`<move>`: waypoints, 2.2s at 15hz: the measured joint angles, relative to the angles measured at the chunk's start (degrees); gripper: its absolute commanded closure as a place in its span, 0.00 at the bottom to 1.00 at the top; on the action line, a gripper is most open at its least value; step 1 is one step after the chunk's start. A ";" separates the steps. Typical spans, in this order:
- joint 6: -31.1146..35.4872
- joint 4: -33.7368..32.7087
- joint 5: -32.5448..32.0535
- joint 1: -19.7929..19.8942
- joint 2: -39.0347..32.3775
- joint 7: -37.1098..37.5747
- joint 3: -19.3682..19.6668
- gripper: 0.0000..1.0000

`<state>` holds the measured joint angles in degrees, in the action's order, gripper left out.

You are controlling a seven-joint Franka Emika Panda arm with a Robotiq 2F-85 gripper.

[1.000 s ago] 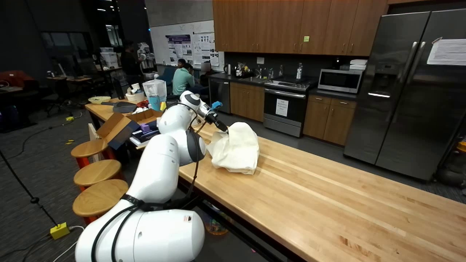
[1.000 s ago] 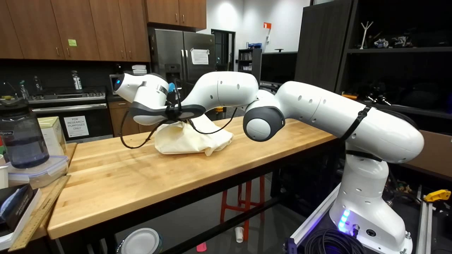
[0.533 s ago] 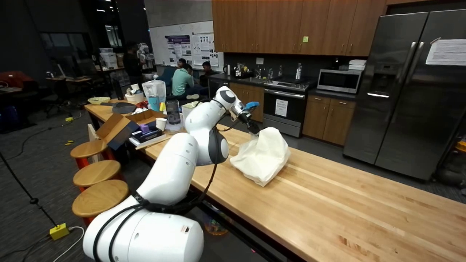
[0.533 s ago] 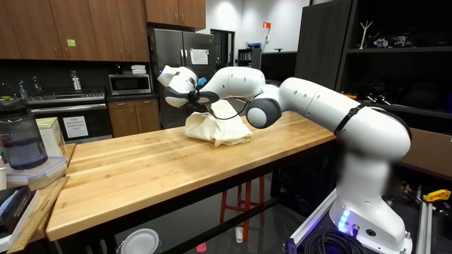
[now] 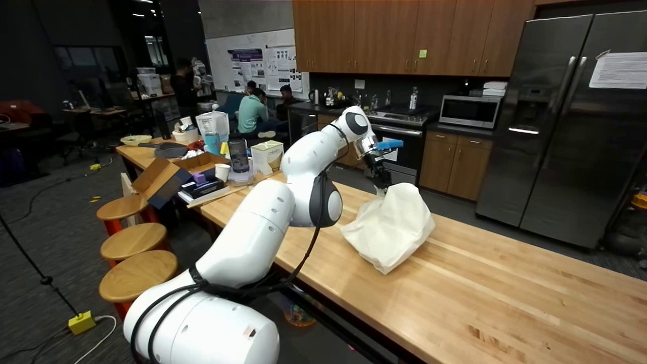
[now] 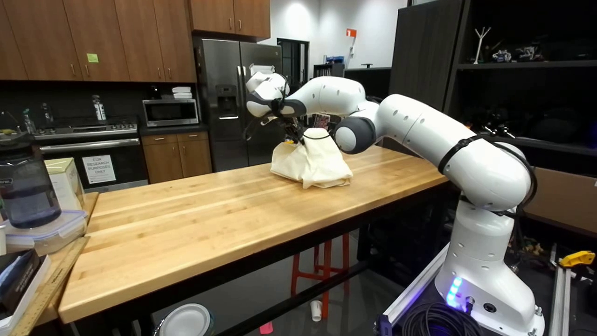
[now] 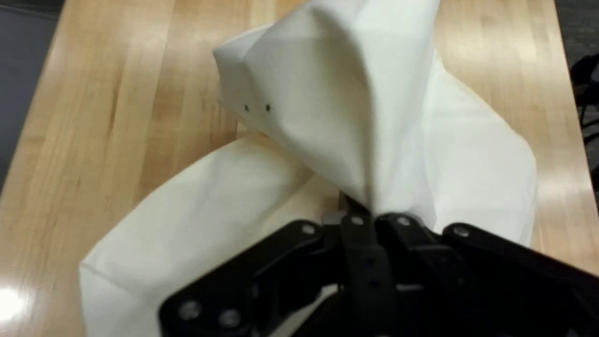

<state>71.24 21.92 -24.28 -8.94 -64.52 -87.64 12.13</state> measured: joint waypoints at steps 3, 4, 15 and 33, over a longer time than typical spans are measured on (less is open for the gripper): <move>-0.42 2.09 -0.07 -3.70 -0.78 2.46 -0.63 0.99; -1.01 1.96 -1.00 -5.72 -1.65 2.41 -0.62 0.99; -1.19 -0.37 -18.35 -30.03 -6.35 -10.94 0.49 0.99; 9.47 0.58 -26.04 -29.38 -5.54 -14.67 2.08 0.99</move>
<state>80.70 22.50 -50.32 -38.32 -70.07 -102.32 14.21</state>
